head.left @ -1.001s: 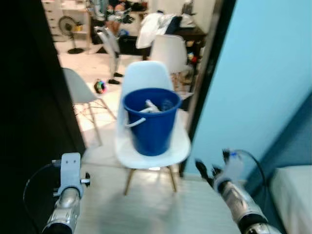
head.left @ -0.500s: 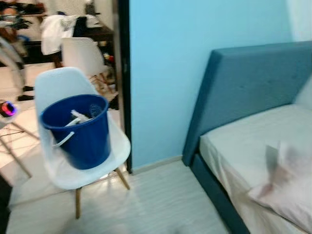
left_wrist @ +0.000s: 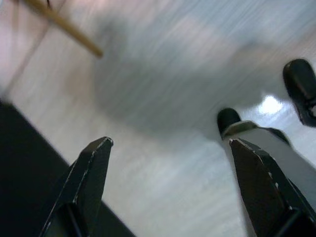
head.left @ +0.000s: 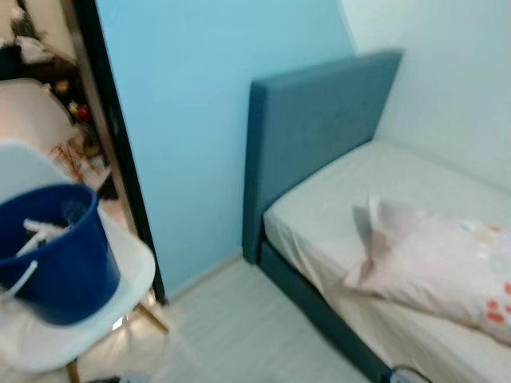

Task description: Clean up the room

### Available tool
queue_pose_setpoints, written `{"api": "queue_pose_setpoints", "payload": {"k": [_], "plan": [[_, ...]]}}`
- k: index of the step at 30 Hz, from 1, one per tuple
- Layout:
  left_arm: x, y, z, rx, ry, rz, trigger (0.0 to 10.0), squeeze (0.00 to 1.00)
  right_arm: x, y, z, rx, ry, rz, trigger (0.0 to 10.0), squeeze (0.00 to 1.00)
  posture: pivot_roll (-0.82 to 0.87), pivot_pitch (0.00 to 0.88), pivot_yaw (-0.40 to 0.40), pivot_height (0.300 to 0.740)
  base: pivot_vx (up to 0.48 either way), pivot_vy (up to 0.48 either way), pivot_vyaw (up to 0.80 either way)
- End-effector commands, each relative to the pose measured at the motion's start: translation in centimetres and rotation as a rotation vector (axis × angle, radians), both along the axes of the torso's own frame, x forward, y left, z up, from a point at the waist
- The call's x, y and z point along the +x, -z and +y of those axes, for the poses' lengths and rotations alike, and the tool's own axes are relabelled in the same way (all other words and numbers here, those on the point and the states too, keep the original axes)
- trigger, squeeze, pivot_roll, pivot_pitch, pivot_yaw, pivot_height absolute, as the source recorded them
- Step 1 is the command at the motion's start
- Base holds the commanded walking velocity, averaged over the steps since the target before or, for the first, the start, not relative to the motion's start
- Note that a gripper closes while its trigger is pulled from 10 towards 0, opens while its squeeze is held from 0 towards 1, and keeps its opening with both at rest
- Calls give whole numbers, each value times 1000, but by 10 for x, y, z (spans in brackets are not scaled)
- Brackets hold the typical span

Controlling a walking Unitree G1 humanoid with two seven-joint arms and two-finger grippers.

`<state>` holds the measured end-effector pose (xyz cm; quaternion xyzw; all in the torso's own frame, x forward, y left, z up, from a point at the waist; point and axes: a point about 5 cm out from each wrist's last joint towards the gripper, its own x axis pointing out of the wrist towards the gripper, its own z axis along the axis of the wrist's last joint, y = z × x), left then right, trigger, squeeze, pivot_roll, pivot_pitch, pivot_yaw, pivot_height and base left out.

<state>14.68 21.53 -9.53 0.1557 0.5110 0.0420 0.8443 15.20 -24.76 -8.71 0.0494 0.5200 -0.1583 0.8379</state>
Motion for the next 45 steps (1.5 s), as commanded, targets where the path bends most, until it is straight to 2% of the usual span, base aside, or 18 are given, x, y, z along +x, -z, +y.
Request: {"api": "queue_pose_setpoints", "payload": {"k": [1, 5, 10, 14, 22, 31, 35, 45], "plan": [[0, 0, -2, 9, 25, 6, 10000, 0, 6, -1, 7, -2, -35, -2, 10000, 0, -41, 0, -37, 720, 0, 0, -800], [3, 0, -4, 19, 49, 3, 10000, 0, 13, -2, 10, -5, -54, -11, 10000, 0, -42, 0, -31, 720, 0, 0, -800], [-4, 2, -1, 36, 46, 19, 10000, 0, -6, 3, 2, -14, -59, 26, 10000, 0, -38, 0, -41, 720, 0, 0, -800], [-8, 2, 2, 46, 39, 25, 10000, 0, -13, 4, -2, -26, -69, 52, 10000, 0, -37, 0, -46, 720, 0, 0, -800], [-13, 4, 2, 45, 46, 36, 10000, 0, -10, 5, 3, -29, -75, 49, 10000, 0, -40, 0, -46, 720, 0, 0, -800], [-8, 2, 2, 42, 39, 17, 10000, 0, -11, 5, 6, -15, -88, 33, 10000, 0, -32, 0, -47, 720, 0, 0, -800], [-8, 2, 3, 29, 16, 11, 10000, 0, -13, 6, 4, -15, -89, 36, 10000, 0, -32, 0, -47, 720, 0, 0, -800], [-7, 2, 1, -75, -80, -25, 10000, 0, -19, 8, 3, -16, -82, 54, 10000, 0, -31, 0, -35, 720, 0, 0, -800]]}}
